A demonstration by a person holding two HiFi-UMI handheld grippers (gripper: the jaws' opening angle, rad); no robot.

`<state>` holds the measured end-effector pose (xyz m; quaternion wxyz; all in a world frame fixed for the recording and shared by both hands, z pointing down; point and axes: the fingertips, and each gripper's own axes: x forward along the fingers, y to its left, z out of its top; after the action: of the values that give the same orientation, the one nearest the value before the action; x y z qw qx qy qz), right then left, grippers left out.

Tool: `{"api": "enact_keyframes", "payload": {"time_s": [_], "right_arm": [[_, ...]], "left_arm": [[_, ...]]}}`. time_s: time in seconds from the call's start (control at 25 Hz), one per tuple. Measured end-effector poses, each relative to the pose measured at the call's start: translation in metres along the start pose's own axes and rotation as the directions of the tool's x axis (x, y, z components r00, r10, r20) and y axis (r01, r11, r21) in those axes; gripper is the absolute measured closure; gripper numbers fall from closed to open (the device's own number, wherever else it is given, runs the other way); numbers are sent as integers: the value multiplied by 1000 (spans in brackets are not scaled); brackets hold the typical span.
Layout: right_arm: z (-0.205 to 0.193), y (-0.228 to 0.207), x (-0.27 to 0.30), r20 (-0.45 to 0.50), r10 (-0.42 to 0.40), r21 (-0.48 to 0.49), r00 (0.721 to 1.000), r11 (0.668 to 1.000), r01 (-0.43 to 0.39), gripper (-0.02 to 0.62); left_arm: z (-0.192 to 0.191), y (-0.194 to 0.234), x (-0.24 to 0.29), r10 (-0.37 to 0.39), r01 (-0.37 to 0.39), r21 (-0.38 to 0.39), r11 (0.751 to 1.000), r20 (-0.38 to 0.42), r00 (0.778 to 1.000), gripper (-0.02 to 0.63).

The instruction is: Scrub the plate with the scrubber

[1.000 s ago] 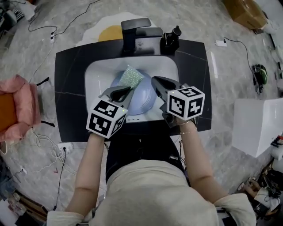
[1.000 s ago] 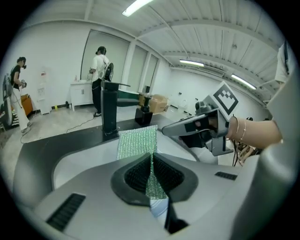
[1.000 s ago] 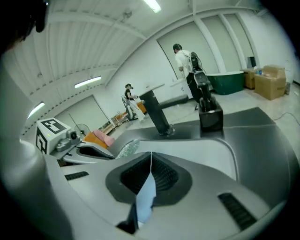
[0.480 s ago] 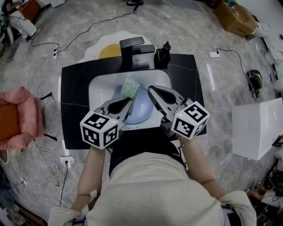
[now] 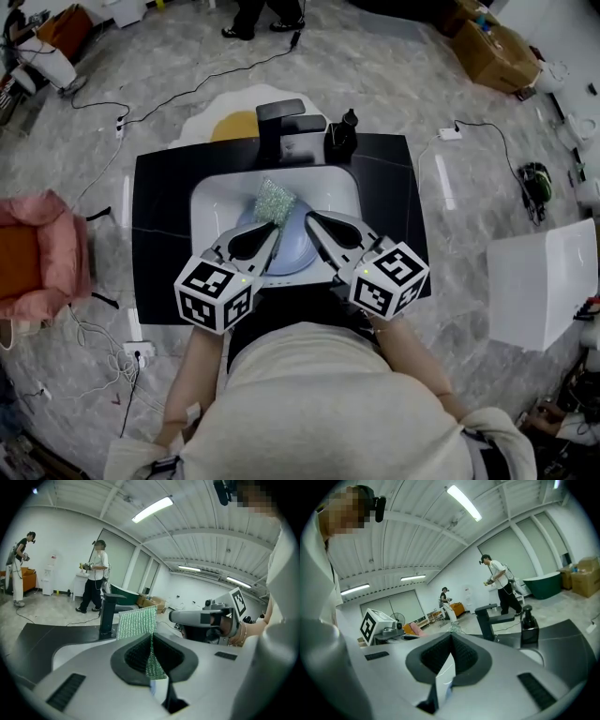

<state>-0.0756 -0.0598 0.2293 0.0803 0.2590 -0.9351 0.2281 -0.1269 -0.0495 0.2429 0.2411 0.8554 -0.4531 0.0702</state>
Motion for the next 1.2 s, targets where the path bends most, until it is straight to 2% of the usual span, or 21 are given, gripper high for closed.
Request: {"api": "enact_keyframes", "payload": {"time_s": [0.16,0.52,0.88,1.2], "right_arm": [[-8,-4,1,-19,-41,22,999,999,42,591],[-21,-8,5,-75,-58,34,995,998,61,591],[-26,-11,2,-69,-80,32,994,996,82,591],[-27,-10,1,-65,-82,40,995,996,85,591]], "left_arm": [[-5,-4,-3,-14,14,-33,999,5,1000,572],[-15,-7,3,-25,25,-59,998,-2,1000,572],[-14,0,-3,-14,14,-70,997,4,1000,572],[-12,-6,-2,-39,40,-60,997,16,999,572]]}}
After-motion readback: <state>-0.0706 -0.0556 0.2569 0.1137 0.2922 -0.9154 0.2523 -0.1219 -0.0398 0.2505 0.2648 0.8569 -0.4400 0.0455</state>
